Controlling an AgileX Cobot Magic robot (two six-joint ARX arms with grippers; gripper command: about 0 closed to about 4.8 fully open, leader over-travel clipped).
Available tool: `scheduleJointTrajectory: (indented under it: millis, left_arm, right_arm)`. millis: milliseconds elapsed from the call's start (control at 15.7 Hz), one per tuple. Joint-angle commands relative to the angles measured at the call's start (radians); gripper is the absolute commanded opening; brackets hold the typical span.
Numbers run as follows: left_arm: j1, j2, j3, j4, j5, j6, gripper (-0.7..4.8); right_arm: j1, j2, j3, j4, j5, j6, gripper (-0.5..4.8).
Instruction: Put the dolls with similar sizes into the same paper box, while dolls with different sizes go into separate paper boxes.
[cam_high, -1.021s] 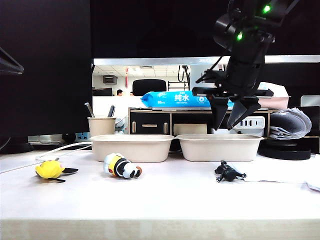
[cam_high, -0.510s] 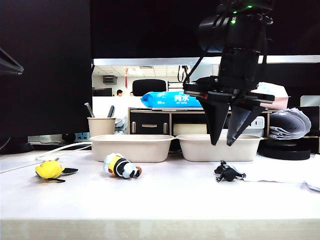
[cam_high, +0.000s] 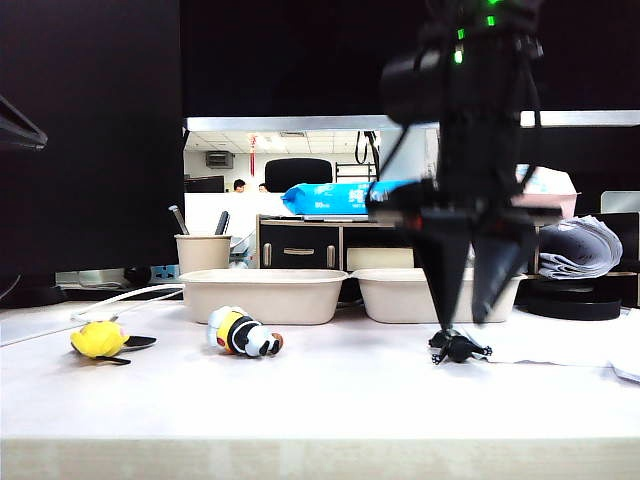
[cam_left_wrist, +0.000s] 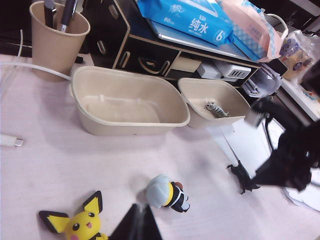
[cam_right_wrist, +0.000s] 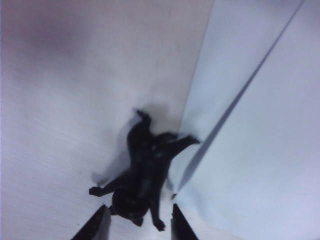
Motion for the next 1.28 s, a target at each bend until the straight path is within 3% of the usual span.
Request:
scheduleJointTrajectory:
  millis: [64,638,1276]
  left_arm:
    - [0.002,-0.001,0.005,0.011,0.003,0.005,0.18]
    - [0.002,-0.001,0.005,0.010,0.005,0.005,0.18]
    - [0.001,-0.001,0.005,0.010,0.005,0.012,0.18]
  right_arm:
    - [0.003,-0.005,-0.026,0.057,-0.004,0.028,1.63]
    - [0.008,0.053,-0.026,0.131,0.005,0.050,1.64]
    - [0.010,0.052,-0.020,0.060,0.113,0.050,1.89]
